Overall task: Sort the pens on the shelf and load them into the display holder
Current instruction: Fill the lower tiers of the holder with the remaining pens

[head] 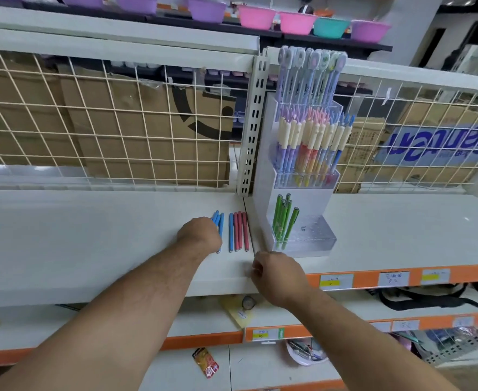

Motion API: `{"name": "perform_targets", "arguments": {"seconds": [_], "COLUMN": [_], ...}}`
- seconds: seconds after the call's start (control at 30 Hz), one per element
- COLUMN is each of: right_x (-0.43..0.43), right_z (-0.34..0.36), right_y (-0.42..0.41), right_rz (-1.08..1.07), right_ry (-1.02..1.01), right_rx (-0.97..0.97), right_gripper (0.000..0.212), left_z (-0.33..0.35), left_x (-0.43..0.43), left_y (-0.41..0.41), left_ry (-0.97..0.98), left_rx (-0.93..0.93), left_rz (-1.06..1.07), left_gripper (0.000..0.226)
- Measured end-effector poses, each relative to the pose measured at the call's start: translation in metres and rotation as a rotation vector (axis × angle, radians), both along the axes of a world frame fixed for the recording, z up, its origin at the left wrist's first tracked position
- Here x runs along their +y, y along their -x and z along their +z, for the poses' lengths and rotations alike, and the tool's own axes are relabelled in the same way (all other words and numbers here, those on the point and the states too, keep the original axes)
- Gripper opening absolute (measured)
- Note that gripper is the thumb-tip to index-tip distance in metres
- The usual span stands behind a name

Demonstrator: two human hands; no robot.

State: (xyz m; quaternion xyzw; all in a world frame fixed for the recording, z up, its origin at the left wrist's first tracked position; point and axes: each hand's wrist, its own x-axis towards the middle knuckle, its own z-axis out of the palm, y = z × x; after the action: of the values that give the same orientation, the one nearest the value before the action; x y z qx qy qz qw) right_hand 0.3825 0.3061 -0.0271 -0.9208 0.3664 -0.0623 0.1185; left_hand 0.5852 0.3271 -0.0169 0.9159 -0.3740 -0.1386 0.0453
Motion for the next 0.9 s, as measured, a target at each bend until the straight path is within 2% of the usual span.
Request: {"name": "perform_targets", "arguments": {"seconds": [0.3, 0.53, 0.73, 0.9], "right_x": [-0.0002, 0.0013, 0.0012, 0.0014], "right_z": [-0.0019, -0.0016, -0.0011, -0.0019], "right_y": [-0.0017, -0.0007, -0.0005, -0.0009], "right_rz": [0.062, 0.050, 0.040, 0.031], "right_ry": [-0.009, -0.009, -0.027, -0.032], "right_rx": [0.050, 0.032, 0.023, 0.022], "right_gripper": [0.021, 0.021, 0.020, 0.019], "left_z": [-0.0016, -0.0016, -0.0012, -0.0020], "left_x": [0.0027, 0.0045, 0.0024, 0.0033], "left_y": [-0.0029, -0.0019, -0.0050, -0.0052], "left_ry": [0.005, -0.098, -0.175, -0.220], "left_rx": [0.035, -0.077, -0.120, -0.172], "left_rz": [0.063, -0.021, -0.066, -0.096], "left_gripper": [0.033, 0.025, 0.040, 0.043]}}
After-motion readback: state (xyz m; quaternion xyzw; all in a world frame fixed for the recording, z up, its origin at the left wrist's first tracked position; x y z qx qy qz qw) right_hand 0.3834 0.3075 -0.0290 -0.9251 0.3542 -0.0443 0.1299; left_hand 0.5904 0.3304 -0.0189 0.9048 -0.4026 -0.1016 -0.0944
